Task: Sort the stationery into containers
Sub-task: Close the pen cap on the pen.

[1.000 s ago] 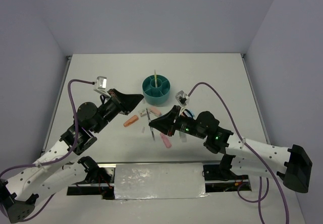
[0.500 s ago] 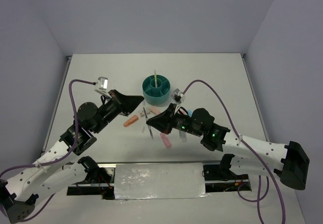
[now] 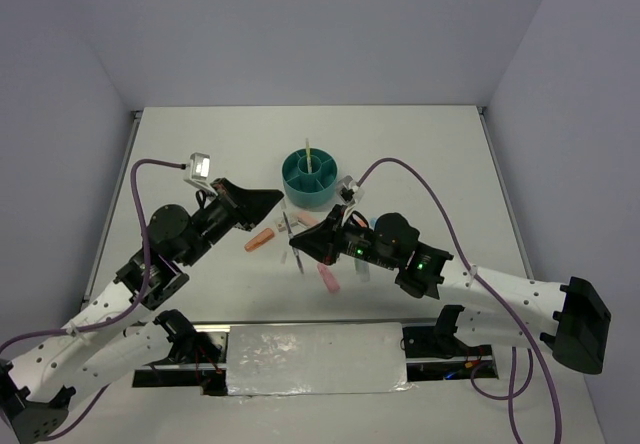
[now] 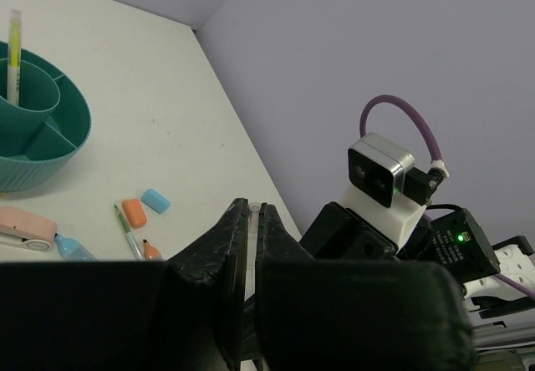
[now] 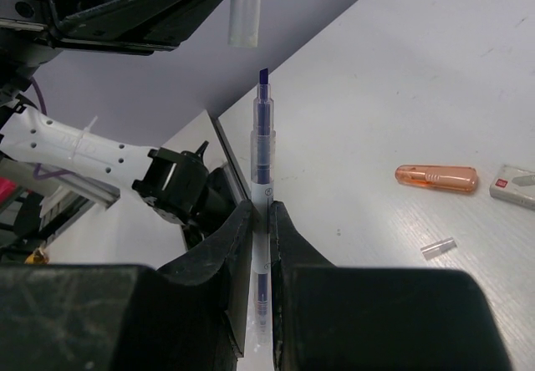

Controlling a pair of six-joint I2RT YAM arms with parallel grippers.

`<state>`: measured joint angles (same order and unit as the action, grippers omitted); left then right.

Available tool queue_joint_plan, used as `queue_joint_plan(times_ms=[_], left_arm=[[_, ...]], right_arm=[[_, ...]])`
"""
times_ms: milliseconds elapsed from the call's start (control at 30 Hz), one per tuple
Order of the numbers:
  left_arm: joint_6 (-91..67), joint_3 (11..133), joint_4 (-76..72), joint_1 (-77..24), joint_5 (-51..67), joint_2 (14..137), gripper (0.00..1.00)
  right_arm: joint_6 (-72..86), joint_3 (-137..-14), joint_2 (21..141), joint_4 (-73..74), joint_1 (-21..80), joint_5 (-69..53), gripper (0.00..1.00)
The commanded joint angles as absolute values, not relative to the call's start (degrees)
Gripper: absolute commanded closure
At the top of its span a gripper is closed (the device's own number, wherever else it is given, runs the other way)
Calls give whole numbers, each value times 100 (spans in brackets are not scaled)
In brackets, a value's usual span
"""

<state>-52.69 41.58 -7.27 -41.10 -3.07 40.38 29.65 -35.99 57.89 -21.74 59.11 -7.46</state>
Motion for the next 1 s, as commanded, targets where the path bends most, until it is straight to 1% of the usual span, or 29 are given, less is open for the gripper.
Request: queue_joint_plan(times_ms=[0,600,967], left_arm=[[-5212,4166,-993,-4104,-334,3903,100],[-5036,4096,-958,-4104,-448,4043,100],[-5098,3920,-1099,-4113,-290,4060,100]], right_arm=[[2839,-3850,5687,-2215,5941,-677,100],[2804,-3955,5643,-2101,5924,-624,100],[2812,-4060,5739,-2039,5897,-563,100]])
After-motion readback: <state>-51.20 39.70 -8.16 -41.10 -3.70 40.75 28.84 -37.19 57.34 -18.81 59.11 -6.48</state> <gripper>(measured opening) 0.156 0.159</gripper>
